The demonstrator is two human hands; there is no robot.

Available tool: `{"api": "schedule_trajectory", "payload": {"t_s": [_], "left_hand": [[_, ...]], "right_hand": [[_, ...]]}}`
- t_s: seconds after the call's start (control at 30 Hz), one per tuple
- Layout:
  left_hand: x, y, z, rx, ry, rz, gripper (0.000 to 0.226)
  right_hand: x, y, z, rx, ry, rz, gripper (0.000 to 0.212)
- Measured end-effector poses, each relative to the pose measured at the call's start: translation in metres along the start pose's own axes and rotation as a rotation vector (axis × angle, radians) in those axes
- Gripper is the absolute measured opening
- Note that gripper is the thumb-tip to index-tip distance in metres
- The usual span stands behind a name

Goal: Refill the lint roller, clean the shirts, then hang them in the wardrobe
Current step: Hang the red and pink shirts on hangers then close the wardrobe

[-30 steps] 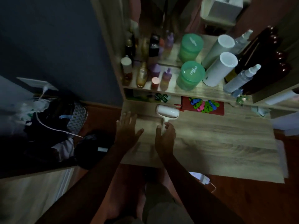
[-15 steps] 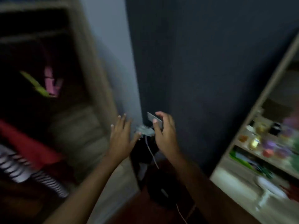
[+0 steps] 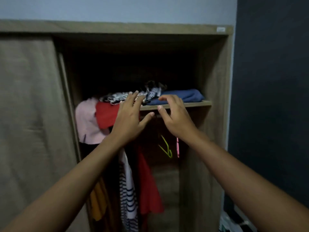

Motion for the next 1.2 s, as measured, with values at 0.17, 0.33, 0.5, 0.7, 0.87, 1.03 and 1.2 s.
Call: {"api": "schedule_trajectory", "payload": {"t_s": [0.17,0.33,0.5,0.7,0.87,1.03,1.2], "left_hand": [[0.014,0.042,0.044,0.106,0.073,0.041,0.072],[0.007,0.075,0.082,0.205,0.191,0.199,0.079],[-0.011,0.092,0.108,0.348,0.235,0.347,0.075],[-0.025,0.098,0.120,0.417,0.175,0.390,0.072],[-0.024,0.107,0.128,0.404,0.119,0.383,0.064],[-0.022,0.118,0.125,0.400,0.089,0.389,0.067],[-0.028,0.131,0.114,0.377,0.132,0.385,0.090]], "right_hand": [[-0.021,0.054,0.009,0.065,-0.107,0.153,0.033],[-0.045,0.103,-0.011,0.084,-0.298,0.269,0.048],[-0.078,0.142,-0.036,0.099,-0.440,0.525,0.082],[-0.110,0.183,-0.058,0.110,-0.417,0.787,0.102],[-0.122,0.192,-0.064,0.239,-0.385,0.750,0.053],[-0.119,0.207,-0.074,0.182,-0.273,0.689,0.039],[-0.102,0.222,-0.072,0.223,-0.220,0.530,0.056]]}}
Point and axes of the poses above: each hand's wrist, its own y-axis towards the middle knuckle, its own x-axis out of the back of the hand, z = x × y, the point moved 2 cm from there along y, towards the middle knuckle, and after that the axes turned 2 degrees about -z, right-handed, at the moved point
